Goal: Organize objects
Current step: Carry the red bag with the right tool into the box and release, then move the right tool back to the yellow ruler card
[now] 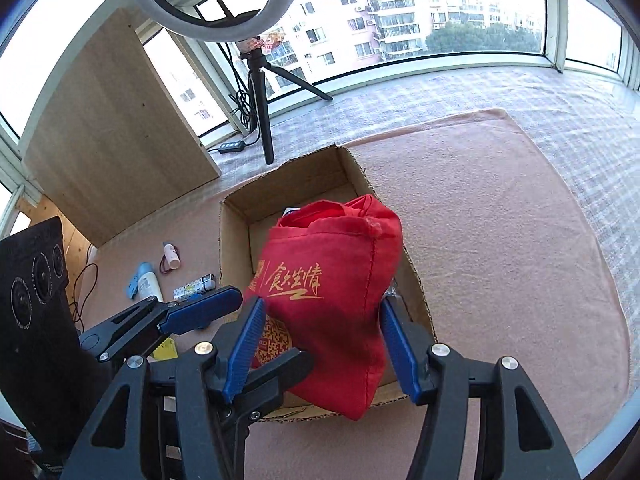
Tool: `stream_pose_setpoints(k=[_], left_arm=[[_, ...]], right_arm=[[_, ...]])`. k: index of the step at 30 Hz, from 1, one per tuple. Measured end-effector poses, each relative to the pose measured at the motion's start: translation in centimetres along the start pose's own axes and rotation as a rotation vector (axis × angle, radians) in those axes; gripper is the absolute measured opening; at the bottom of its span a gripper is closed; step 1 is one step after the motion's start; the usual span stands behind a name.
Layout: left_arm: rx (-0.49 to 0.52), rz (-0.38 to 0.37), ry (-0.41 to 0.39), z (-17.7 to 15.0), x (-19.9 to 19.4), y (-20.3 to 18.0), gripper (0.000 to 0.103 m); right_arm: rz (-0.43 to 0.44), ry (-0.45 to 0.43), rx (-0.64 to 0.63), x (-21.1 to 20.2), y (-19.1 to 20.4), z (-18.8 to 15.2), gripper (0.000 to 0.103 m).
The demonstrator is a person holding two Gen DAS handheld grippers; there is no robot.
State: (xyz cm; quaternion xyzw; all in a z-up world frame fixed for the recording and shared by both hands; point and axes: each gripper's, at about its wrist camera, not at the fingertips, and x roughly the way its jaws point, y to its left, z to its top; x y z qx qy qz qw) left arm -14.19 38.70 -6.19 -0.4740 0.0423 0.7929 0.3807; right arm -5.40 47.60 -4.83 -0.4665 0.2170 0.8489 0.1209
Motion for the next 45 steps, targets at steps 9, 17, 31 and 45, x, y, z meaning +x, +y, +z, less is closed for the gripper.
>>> stream_pose_setpoints(k=[9,17,31,45], left_arm=[[-0.053,0.091,0.015,-2.1,-2.2,4.5,0.077],[-0.113,0.252,0.039,-7.9,-7.6,10.6,0.085],[-0.404,0.37,0.007,-21.7,-20.7,22.4,0.086],[-0.481,0.414,0.007,-26.9,-24.9,24.6,0.086]], right_arm=[[-0.005,-0.033,-0.016,-1.4,0.5,-0.5,0.058],[0.036,-0.06,-0.193,-1.7,6.5,-2.1,0.059],[0.087,0.123,-0.662,6.3,22.4,-7.9,0.059],[0.053,0.318,-0.818,15.5,28.7,-8.6,0.059]])
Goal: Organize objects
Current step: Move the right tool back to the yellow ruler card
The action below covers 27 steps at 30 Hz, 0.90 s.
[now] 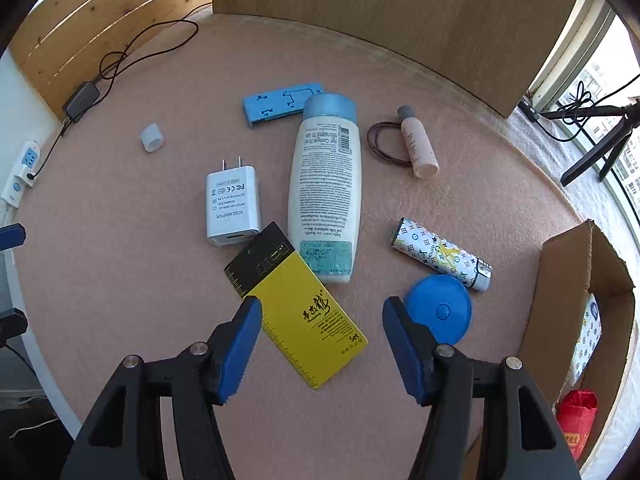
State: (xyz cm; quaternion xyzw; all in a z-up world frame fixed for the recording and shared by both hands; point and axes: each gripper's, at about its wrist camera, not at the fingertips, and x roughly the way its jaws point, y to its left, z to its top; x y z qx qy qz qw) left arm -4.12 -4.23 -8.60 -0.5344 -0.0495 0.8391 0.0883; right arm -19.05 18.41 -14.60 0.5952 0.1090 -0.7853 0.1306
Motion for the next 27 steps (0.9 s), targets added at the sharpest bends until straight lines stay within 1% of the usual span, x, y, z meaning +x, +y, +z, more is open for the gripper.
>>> stream_pose_setpoints(k=[3,6,12,14,16,22,27], left_arm=[[-0.017,-0.003,0.002,0.1,0.1,0.7,0.086],[-0.024,-0.009,0.004,0.2,0.3,1.0,0.086],[-0.028,-0.011,0.008,0.9,1.0,0.7,0.086],[-0.024,-0.011,0.004,1.1,1.0,0.5,0.086],[-0.019,-0.019,0.004,1.3,1.1,0.3,0.086],[-0.021,-0.034,0.008,1.7,1.3,0.1,0.086],[-0.038,-0.039,0.012,1.9,1.5,0.3,0.086]], right_arm=[[-0.001,0.024,-0.001,0.8,-0.1,0.2,0.059],[0.044,0.048,0.011,1.4,-0.2,0.2,0.059],[0.079,0.093,-0.008,2.2,0.6,-0.3,0.059],[0.073,0.094,-0.013,2.2,0.8,-0.5,0.059],[0.089,0.101,-0.021,2.0,1.1,-0.6,0.059],[0.05,0.119,-0.106,2.0,2.8,-1.0,0.06],[0.043,0.127,-0.106,1.8,2.7,-1.2,0.06]])
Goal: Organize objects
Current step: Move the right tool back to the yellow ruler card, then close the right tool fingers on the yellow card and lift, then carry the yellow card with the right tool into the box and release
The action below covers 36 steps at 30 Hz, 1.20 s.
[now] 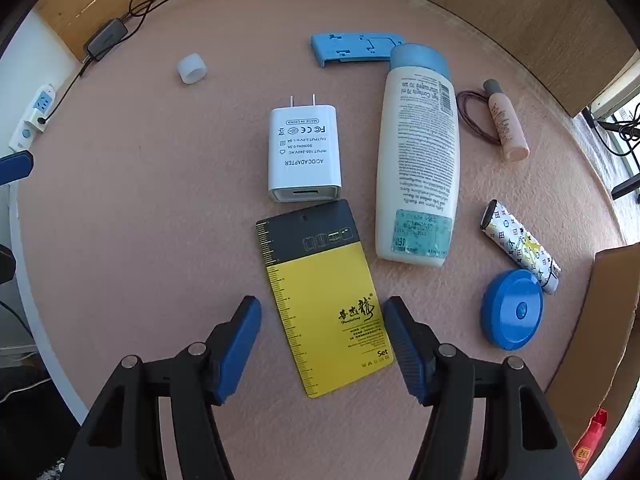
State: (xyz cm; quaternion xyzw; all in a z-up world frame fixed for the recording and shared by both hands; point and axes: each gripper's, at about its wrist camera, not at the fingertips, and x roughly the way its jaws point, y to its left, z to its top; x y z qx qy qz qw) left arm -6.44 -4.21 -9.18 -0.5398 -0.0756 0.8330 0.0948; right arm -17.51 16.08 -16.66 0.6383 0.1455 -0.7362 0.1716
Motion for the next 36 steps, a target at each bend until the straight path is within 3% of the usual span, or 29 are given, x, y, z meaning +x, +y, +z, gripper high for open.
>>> stream_pose_setpoints(k=[4,7,16,21,26,36], left_arm=[[-0.012,0.013,0.01,0.1,0.2,0.2,0.086],[-0.016,0.021,0.008,0.2,0.4,0.3,0.086],[0.011,0.007,-0.002,1.1,0.8,-1.0,0.086],[0.032,0.002,-0.011,1.7,0.9,-2.1,0.086],[0.061,-0.006,-0.024,2.2,0.9,-3.5,0.086],[0.092,-0.014,-0.025,2.5,1.6,-5.6,0.086]], right_arm=[[-0.004,-0.005,0.014,-0.3,-0.1,-0.4,0.058],[-0.003,-0.017,0.044,-0.8,-0.4,-0.9,0.048],[0.025,-0.09,0.168,-2.9,-1.7,-3.2,0.048],[0.036,-0.187,0.281,-6.1,-4.3,-7.0,0.048],[-0.017,-0.262,0.373,-8.6,-3.0,-8.3,0.048],[-0.156,-0.352,0.556,-12.6,-11.5,-11.3,0.048]])
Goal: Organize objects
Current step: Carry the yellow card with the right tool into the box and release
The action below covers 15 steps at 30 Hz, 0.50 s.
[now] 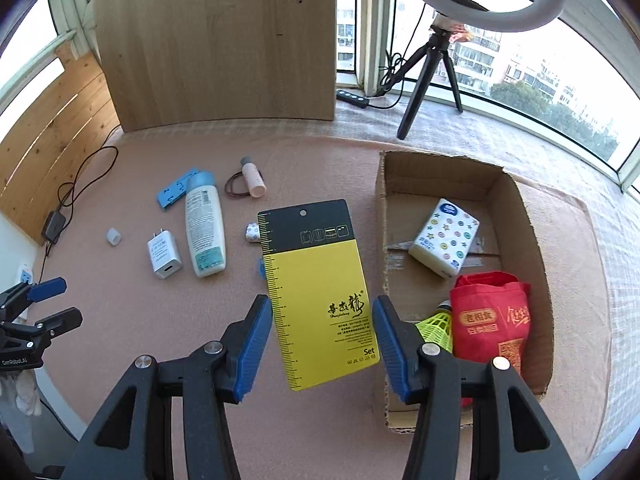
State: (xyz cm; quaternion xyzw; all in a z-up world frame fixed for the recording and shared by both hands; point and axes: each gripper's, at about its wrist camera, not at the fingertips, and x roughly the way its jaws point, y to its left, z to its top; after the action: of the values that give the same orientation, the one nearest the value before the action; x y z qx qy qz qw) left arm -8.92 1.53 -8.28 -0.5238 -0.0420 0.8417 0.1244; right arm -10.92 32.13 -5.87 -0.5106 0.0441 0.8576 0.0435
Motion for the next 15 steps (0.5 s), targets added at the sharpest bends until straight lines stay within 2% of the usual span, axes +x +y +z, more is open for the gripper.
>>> stream_pose_setpoints(k=[8,15], left_arm=[[0.006,0.004,-0.005,0.1,0.2,-0.7,0.086],[0.003,0.008,-0.016,0.3,0.1,-0.8,0.086]], right_arm=[[-0.081,0.006,0.109,0.9,-5.1,0.1,0.048],[-0.121,0.001,0.117,1.0,-6.2,0.1,0.049]])
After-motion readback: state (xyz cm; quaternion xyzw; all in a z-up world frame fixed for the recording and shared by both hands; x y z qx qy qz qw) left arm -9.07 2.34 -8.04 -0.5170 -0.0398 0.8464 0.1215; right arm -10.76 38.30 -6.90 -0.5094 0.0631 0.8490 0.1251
